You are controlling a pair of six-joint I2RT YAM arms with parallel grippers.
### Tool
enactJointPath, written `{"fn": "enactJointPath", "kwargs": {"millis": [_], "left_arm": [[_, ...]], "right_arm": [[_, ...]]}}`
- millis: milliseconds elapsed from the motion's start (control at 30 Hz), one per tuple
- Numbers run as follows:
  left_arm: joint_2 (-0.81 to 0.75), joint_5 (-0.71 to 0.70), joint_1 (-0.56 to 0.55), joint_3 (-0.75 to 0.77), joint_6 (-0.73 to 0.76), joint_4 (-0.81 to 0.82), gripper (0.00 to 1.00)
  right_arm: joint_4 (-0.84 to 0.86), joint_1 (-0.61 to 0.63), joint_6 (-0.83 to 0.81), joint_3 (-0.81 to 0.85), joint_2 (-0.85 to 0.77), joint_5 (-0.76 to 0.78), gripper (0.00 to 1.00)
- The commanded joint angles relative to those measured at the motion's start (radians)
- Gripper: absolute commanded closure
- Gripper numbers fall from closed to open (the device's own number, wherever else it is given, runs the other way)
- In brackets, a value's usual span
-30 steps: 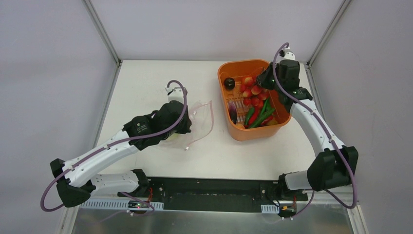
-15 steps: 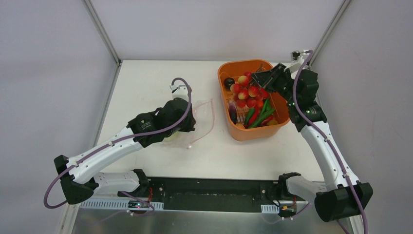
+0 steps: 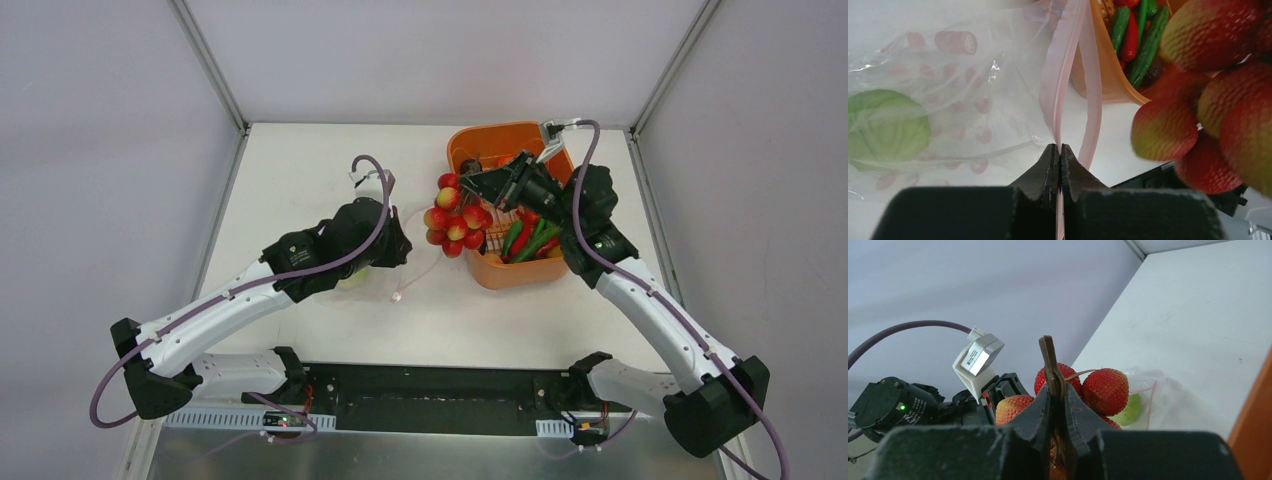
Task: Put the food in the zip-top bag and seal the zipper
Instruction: Place the fake fruit in the zipper food storage bag.
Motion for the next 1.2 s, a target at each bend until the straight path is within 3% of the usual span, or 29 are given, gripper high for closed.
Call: {"fn": "enactJointPath", "kwargs": {"millis": [0, 333, 467, 667, 733, 867, 1033, 1167], "left_arm": [[-0.019, 0.038, 0.011, 0.02, -0.037, 0.061, 1.0], [-0.049, 0.012, 0.011, 0.0, -0.072, 0.099, 1.0], [-0.067, -0.024, 0.012, -0.006, -0.079, 0.099, 1.0], [-0.086, -0.056, 0.012, -0.016, -0.084, 0.097, 1.0], [-0.091, -0.063, 0.011, -0.017, -0.084, 0.097, 1.0], [-0.099, -0.08, 0.012, -0.022, -0.084, 0.092, 1.0], [-0.096, -0.09, 0.018, -0.015, -0.077, 0.082, 1.0], [-0.092, -0.094, 0.027, 0.0, -0.072, 0.072, 1.0]], "right_arm": [[0.24, 0.071, 0.1, -0.054, -0.005, 0.129, 1.0], [0.404, 0.219, 0.097, -0.152, 0.079, 0.361, 1.0], [0.422, 0.224, 0.053, -0.164, 0.104, 0.377, 1.0], [0.379, 0.226, 0.028, -0.163, 0.114, 0.433, 1.0], [0.287, 0.226, 0.018, -0.126, 0.124, 0.462, 1.0], [0.242, 0.248, -0.083, -0.109, 0.115, 0.571, 1.0], [0.209, 0.262, -0.234, -0.077, 0.12, 0.421, 1.0], [0.314, 0.28, -0.314, -0.129, 0.094, 0.34, 1.0]]}}
